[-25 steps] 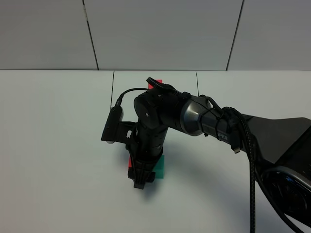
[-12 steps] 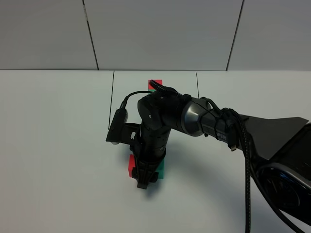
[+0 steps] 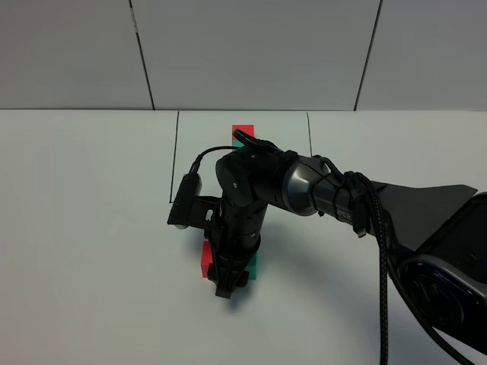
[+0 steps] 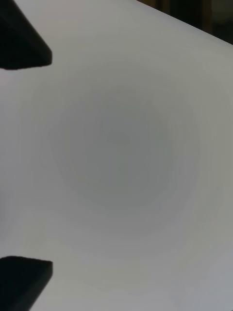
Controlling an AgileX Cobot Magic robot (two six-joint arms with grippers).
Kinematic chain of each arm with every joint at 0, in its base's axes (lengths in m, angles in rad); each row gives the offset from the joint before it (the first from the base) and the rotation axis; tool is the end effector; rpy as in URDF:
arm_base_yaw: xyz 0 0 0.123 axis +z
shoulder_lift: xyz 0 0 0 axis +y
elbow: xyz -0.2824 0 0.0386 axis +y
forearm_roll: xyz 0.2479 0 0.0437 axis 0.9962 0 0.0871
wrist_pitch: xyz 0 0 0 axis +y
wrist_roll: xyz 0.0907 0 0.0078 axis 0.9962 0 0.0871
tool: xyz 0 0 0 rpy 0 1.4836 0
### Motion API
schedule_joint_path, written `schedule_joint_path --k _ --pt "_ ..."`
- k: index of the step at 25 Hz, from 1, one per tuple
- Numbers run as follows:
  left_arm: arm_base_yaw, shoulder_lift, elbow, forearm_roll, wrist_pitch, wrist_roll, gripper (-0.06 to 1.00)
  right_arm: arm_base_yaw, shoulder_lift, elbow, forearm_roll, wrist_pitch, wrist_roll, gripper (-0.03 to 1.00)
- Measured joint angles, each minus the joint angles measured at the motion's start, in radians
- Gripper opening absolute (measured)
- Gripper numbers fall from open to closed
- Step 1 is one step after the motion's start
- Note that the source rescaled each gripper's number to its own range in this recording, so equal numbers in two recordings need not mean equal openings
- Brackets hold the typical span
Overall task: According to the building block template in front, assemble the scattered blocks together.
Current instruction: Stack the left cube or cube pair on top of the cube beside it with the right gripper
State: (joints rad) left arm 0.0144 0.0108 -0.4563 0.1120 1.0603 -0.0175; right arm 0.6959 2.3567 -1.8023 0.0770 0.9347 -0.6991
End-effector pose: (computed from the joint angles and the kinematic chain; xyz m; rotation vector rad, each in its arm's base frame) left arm 0.0011 0.0089 0.2654 -0.0349 2.0955 0.1336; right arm 0.3618 0.3096 0.1124 -1.8618 2.3154 0.0974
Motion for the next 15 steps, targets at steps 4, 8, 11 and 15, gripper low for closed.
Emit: schedule_joint_path --k 4,8,11,15 --pt "0.000 0.000 0.000 0.000 -0.001 0.000 0.94 0.000 0.001 0.000 0.000 -0.007 0.000 0.60" --pt "0.000 0.000 0.000 0.000 -0.001 0.000 0.94 0.000 0.001 -0.001 0.000 -0.008 0.000 0.32" --pt "0.000 0.000 0.000 0.000 -0.001 0.000 0.94 0.000 0.001 -0.001 0.001 -0.009 0.000 0.09" --pt "0.000 0.000 0.000 0.000 -0.001 0.000 0.94 0.000 0.001 -0.001 0.003 -0.009 0.000 0.08"
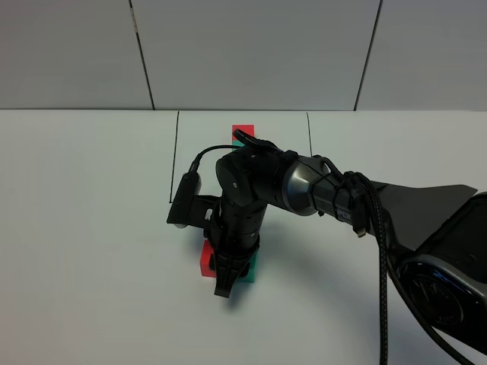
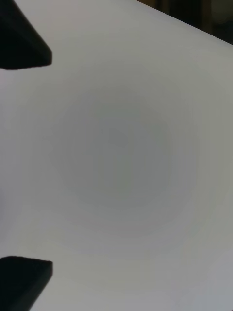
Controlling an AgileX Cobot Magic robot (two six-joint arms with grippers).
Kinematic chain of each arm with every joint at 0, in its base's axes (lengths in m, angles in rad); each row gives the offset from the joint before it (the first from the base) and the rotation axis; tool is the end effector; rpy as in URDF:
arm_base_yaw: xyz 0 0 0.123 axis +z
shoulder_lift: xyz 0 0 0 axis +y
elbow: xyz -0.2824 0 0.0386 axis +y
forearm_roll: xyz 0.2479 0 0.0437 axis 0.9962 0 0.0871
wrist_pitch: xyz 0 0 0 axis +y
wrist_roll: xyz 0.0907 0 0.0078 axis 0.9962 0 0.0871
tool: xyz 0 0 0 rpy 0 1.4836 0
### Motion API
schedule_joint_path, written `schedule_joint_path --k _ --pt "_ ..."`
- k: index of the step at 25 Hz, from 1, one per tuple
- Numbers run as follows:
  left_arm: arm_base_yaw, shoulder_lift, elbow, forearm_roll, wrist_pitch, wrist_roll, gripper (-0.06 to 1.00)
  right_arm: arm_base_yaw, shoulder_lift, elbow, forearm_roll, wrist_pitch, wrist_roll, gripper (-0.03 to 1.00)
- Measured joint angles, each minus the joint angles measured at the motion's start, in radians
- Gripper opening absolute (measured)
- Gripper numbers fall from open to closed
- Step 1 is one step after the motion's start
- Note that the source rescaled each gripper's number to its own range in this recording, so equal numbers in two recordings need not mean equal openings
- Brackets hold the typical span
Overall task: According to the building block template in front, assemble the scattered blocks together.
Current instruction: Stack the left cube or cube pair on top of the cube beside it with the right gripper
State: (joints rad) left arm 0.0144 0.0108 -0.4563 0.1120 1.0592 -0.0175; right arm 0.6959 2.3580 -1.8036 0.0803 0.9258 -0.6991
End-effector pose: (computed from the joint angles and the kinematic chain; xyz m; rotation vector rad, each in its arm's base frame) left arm 0.0012 0.0089 0.2655 -0.0348 2.0944 0.1336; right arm 0.3625 0.3104 0.1122 -1.8538 2.3103 0.1010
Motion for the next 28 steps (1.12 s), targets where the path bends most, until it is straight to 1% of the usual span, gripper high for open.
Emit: schedule_joint_path --k 6,9,12,20,24,28 --pt "0.000 0.000 0.000 0.000 0.000 0.000 0.94 0.000 0.000 0.000 0.000 0.008 0.004 0.08" --pt "0.000 0.000 0.000 0.000 0.000 0.000 0.94 0.000 0.000 -0.001 0.004 0.026 0.056 0.08" --pt "0.000 0.000 0.000 0.000 0.000 0.000 0.94 0.000 0.000 -0.006 0.001 0.044 0.159 0.08" --pt "0.000 0.000 0.000 0.000 0.000 0.000 0.94 0.000 -0.047 -0.006 -0.007 0.073 0.380 0.08" --pt "0.000 0.000 0.000 0.000 0.000 0.000 0.94 0.000 -0.092 -0.006 -0.007 0.073 0.510 0.08" --pt "0.000 0.000 0.000 0.000 0.000 0.000 0.94 -0.009 -0.110 -0.006 -0.003 0.072 0.668 0.08"
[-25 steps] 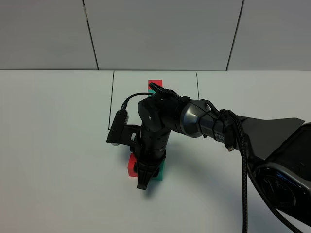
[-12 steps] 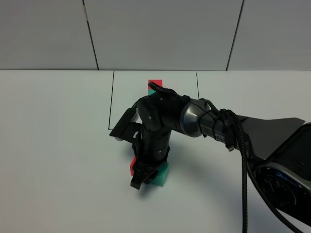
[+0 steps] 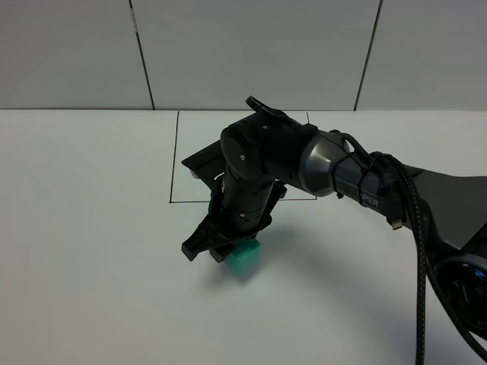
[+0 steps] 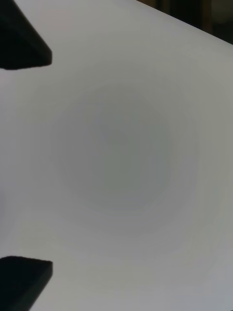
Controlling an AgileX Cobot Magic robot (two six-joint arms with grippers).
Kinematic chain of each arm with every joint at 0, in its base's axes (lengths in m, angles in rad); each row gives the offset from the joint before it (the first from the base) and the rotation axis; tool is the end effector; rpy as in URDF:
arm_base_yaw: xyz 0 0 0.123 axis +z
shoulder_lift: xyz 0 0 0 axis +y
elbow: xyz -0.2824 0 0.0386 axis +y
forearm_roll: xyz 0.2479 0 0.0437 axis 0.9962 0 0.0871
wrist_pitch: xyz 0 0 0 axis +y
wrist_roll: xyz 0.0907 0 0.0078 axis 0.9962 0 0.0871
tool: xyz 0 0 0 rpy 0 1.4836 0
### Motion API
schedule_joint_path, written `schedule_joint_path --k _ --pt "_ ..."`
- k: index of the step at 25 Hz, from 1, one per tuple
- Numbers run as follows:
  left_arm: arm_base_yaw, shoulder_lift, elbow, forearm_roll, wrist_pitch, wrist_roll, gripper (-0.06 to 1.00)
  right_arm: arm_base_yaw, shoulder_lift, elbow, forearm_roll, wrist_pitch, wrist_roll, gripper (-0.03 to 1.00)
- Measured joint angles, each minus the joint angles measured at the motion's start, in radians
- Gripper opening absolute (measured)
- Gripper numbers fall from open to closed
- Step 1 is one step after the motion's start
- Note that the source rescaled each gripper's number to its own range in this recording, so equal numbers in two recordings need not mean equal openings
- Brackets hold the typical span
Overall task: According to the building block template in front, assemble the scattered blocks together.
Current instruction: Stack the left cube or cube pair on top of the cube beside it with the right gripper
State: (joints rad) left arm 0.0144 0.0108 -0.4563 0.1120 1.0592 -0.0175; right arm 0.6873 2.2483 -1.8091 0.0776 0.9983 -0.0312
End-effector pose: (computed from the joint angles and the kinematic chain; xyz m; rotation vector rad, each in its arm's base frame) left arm 0.0012 0.0089 0.2655 -0.0348 2.0944 0.1336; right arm 0.3595 0.3027 0.1643 -0.9884 2.7780 0.2027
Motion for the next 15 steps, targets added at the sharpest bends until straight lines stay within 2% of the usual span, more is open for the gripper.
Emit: schedule_joint_path --k 5,15 --pt "0.000 0.000 0.000 0.000 0.000 0.000 0.94 -0.020 0.000 0.000 -0.001 -0.038 0.247 0.08" --pt "0.000 0.000 0.000 0.000 0.000 0.000 0.94 -0.022 0.001 0.014 -0.012 -0.130 0.593 0.08"
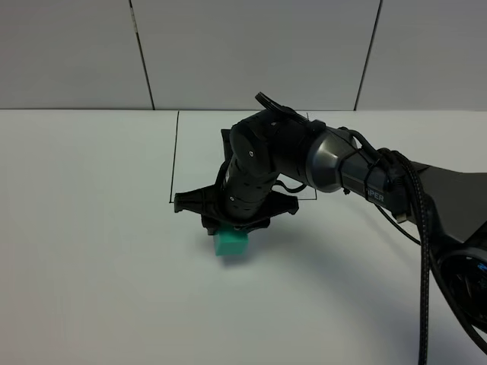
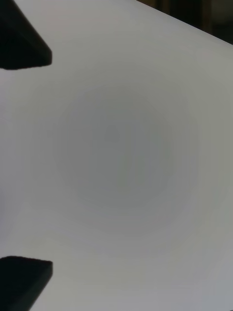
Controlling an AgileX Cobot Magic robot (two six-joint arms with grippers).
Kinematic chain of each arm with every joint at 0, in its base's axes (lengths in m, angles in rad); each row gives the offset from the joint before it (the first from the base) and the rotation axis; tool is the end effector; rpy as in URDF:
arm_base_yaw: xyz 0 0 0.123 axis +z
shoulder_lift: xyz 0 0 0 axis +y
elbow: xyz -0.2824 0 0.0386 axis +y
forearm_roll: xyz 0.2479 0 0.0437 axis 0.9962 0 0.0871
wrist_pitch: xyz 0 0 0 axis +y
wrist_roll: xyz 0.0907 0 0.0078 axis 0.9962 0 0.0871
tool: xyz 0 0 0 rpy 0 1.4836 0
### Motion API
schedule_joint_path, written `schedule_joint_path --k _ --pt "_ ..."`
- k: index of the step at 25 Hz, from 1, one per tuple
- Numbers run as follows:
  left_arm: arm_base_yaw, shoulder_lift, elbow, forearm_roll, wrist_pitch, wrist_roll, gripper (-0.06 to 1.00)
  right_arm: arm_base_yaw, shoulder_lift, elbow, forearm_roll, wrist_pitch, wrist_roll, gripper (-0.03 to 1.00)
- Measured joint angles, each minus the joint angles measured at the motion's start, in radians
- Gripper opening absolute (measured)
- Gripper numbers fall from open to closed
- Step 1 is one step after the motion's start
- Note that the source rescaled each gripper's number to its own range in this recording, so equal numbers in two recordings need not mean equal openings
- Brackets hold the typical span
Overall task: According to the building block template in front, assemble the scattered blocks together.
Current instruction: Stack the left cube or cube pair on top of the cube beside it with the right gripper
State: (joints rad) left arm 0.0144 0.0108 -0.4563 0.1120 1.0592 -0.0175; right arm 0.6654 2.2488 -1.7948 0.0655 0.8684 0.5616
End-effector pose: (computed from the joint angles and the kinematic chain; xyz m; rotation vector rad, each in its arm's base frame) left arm 0.0012 0.0089 0.2655 -0.0348 2.0944 0.1336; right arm 0.3741 0.2993 0.1634 -0.1007 2.8778 0.3481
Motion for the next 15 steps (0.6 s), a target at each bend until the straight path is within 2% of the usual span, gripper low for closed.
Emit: schedule_joint_path --k 7,15 --pt "0.000 0.000 0.000 0.000 0.000 0.000 0.94 0.000 0.000 0.081 -0.076 -0.051 0.103 0.08" --pt "0.000 0.000 0.000 0.000 0.000 0.000 0.94 0.000 0.056 0.085 -0.083 -0.097 0.127 0.08"
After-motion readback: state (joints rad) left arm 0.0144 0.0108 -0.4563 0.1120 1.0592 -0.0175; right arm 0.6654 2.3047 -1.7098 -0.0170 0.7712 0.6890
